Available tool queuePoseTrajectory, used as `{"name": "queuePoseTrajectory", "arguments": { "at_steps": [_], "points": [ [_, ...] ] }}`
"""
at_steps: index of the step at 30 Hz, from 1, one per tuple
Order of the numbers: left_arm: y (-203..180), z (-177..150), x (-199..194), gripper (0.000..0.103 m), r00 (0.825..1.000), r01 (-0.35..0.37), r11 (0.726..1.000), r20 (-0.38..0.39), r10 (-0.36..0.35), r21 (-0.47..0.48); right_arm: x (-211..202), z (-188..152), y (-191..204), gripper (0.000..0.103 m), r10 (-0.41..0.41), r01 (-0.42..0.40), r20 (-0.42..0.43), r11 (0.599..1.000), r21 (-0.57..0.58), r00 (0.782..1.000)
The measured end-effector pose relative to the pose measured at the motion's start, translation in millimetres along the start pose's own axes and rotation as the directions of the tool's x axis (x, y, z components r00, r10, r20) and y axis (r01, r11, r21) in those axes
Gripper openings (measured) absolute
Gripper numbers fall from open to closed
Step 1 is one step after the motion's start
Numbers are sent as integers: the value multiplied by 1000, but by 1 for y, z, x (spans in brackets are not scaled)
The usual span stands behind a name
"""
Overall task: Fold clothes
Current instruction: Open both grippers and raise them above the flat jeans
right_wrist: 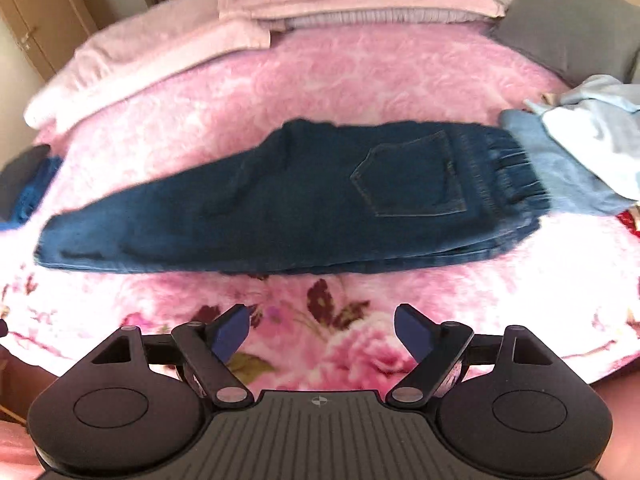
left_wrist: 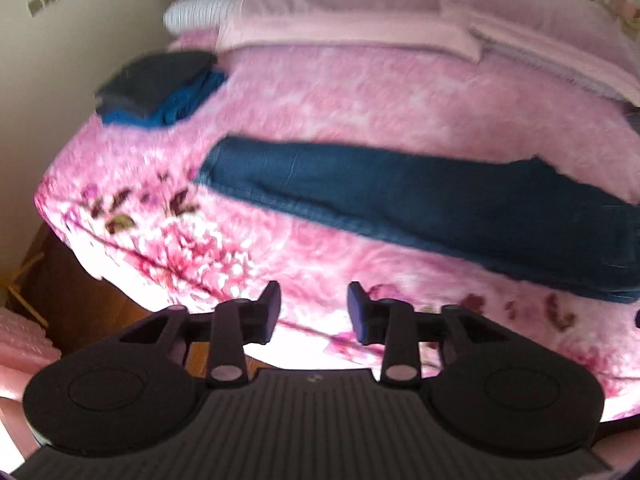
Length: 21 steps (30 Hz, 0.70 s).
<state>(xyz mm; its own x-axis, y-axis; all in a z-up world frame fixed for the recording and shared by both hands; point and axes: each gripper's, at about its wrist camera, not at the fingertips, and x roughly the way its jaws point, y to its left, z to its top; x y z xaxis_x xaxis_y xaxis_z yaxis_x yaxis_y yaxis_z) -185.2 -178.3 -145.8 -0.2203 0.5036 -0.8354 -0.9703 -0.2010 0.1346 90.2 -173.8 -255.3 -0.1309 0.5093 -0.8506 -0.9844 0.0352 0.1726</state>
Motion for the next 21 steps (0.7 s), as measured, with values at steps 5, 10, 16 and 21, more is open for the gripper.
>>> {"name": "queuePoseTrajectory", "arguments": {
  "at_steps": [5, 10, 16, 21],
  "points": [
    [-17, -5, -58, 38, 997, 10, 1000, 77, -11, 15, -44, -3, -1, 83, 6, -5, 24, 998, -56, 1000],
    [-24, -13, -85, 38, 996, 13, 1000, 89, -15, 14, -64, -9, -3, 83, 7, -4, 28, 994, -106, 1000],
    [-22, -20, -91, 38, 997, 8, 1000, 74, -9, 16, -66, -22, -6, 83, -10, 8, -15, 991, -131, 1000],
    [-21, -21, -92, 38, 998, 16, 1000, 59, -17, 25, -69, -25, -4, 83, -24, 20, -30, 991, -135, 999]
  ]
}}
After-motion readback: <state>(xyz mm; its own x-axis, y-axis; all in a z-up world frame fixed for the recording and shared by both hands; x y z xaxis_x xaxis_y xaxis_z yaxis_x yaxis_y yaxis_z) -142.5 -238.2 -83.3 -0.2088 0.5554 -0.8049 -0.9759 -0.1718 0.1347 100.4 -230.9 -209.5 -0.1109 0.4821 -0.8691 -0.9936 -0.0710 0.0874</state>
